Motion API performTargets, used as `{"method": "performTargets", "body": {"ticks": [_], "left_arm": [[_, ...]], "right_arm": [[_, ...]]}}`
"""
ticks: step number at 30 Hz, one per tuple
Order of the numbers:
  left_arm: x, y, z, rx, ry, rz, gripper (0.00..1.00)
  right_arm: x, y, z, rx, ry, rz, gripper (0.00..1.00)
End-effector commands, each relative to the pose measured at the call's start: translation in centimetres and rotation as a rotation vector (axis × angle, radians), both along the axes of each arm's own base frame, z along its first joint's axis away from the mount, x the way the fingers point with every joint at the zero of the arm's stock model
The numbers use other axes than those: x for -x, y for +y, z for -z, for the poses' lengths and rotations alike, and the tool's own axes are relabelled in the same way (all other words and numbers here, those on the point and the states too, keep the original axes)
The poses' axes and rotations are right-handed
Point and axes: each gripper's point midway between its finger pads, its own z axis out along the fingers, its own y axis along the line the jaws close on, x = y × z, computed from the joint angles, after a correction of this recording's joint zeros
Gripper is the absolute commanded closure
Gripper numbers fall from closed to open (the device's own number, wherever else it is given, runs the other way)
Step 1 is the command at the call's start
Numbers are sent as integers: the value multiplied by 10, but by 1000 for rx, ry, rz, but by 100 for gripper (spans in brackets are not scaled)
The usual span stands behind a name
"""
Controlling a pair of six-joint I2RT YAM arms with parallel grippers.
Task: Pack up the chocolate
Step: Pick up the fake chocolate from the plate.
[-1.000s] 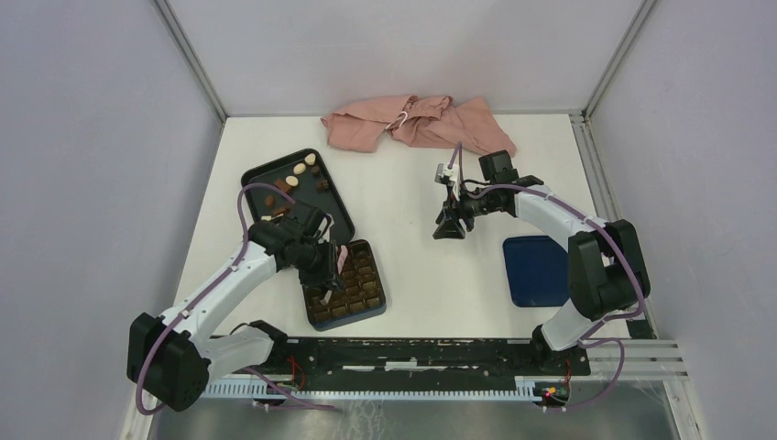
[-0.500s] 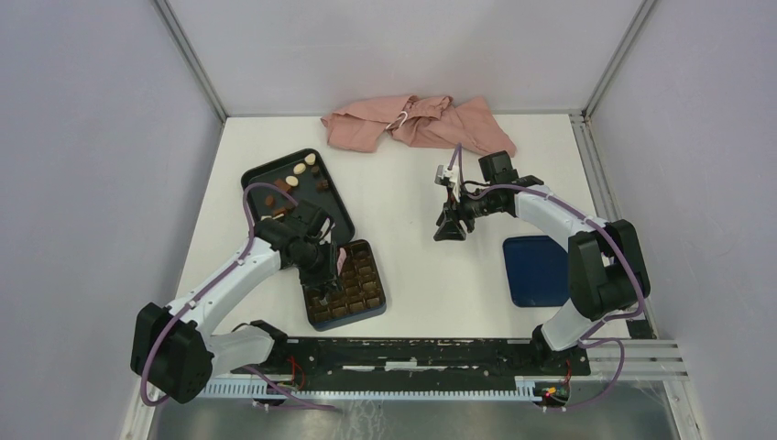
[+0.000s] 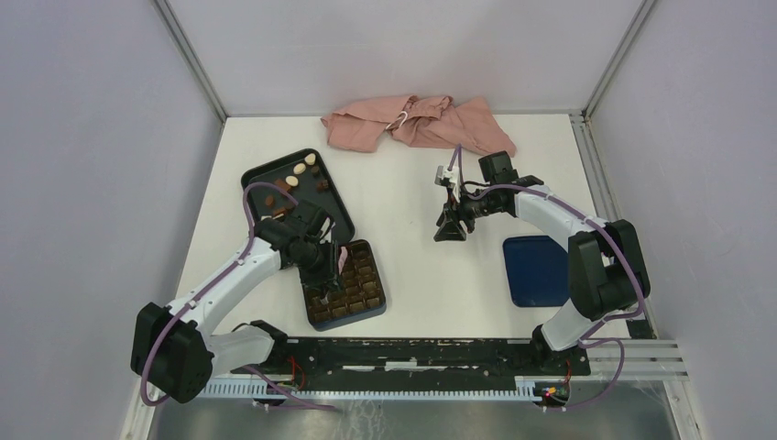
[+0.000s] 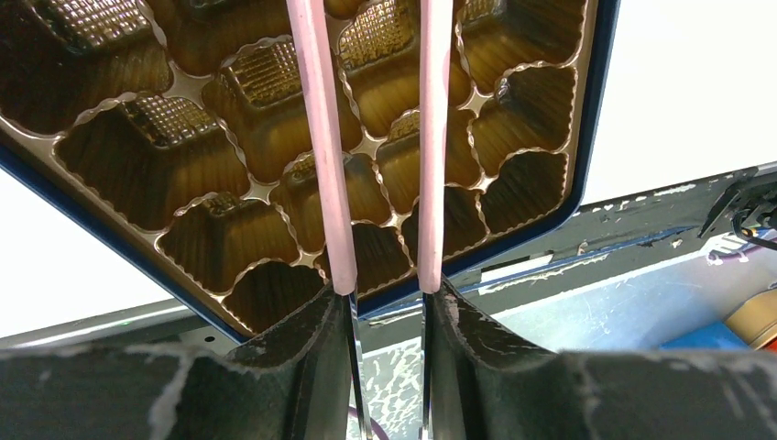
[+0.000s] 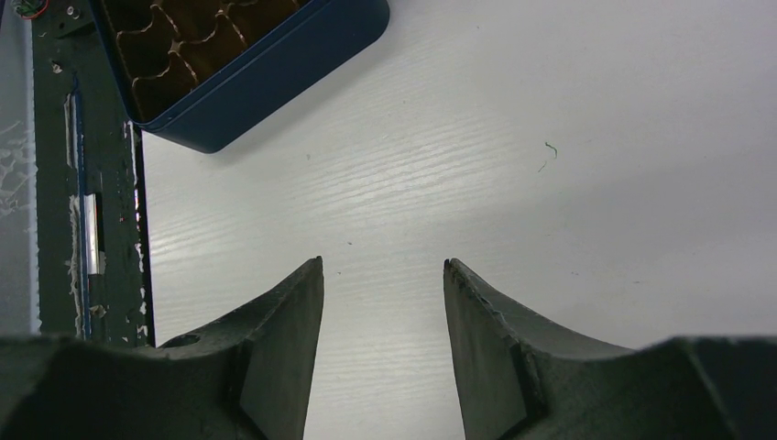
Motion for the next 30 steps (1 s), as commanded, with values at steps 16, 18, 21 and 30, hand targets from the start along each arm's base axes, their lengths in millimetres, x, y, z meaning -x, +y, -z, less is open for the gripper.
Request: {"method": "performTargets", "body": {"ticks": [16, 18, 21, 30], "left_arm": [[-94, 8, -81, 100, -310, 38, 67], [-116, 23, -85, 100, -336, 24, 67], [-145, 50, -75, 27, -302, 7, 67], [-182, 96, -36, -165, -189, -37, 66]], "right_arm": [[-1, 3, -14, -36, -35, -39, 43], [-1, 3, -13, -32, -34, -39, 43], [-2, 2, -10, -22, -28, -41, 43], [-3, -1, -5, 1, -30, -43, 43]]}}
